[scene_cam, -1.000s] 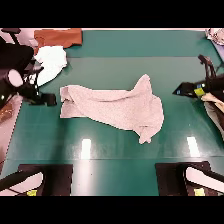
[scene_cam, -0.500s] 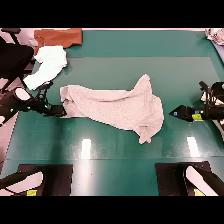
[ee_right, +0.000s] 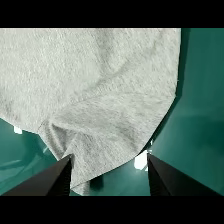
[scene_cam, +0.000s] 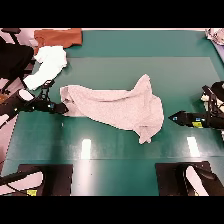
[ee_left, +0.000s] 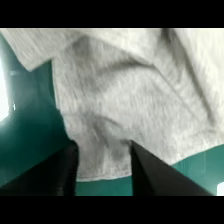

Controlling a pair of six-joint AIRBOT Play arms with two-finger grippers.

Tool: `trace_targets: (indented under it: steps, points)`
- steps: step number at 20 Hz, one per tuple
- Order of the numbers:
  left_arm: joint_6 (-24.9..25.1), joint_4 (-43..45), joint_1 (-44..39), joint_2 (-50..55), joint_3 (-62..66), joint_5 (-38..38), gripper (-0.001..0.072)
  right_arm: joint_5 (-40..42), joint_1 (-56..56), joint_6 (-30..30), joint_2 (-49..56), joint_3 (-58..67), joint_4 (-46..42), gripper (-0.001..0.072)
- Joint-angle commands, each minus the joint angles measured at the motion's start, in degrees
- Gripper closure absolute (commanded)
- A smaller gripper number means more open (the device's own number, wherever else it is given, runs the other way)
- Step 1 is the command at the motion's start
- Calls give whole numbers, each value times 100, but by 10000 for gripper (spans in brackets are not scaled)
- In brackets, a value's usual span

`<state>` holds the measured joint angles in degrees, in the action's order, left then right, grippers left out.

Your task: Fold the shirts.

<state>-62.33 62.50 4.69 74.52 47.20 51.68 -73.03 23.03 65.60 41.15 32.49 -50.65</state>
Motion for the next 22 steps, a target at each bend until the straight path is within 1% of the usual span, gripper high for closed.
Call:
trace_targets:
  steps: [1, 2, 4, 8, 11, 14, 18, 19, 20, 21, 22]
  points:
    - [42, -15, -2, 22, 0, 50, 363, -157, 2, 55, 254, -20, 7, 187]
    - [46, -13, 0, 22, 7, 131, 606, -160, 2, 52, 435, -20, -2, 187]
    - [39, -15, -2, 2, 13, 262, 686, -120, 2, 46, 774, -20, -4, 187]
    - [-236, 57, -2, -304, 328, 828, 687, -11, 2, -136, 1399, -22, -59, 187]
    - [-492, 157, 0, -785, 411, 863, 687, 164, -48, -205, 1832, -22, -170, 187]
    - [-612, 170, -2, -984, 411, 953, 688, 780, -391, -221, 2116, -20, -129, 188]
    - [-678, 153, 0, -1080, 411, 1303, 687, 1805, -1316, -90, 2485, -20, -111, 190]
    - [-730, 153, -2, -1121, 411, 1309, 687, 2028, -1554, -96, 2629, -20, 4, 198]
    - [-802, 129, 0, -1165, 411, 1303, 688, 2203, -1777, -109, 2750, -13, 160, 221]
    - [-820, 125, -2, -1198, 411, 1303, 688, 2365, -1993, -125, 2855, 9, 321, 281]
    - [-820, 107, 0, -1209, 417, 1338, 687, 2444, -2197, -175, 2929, 87, 422, 358]
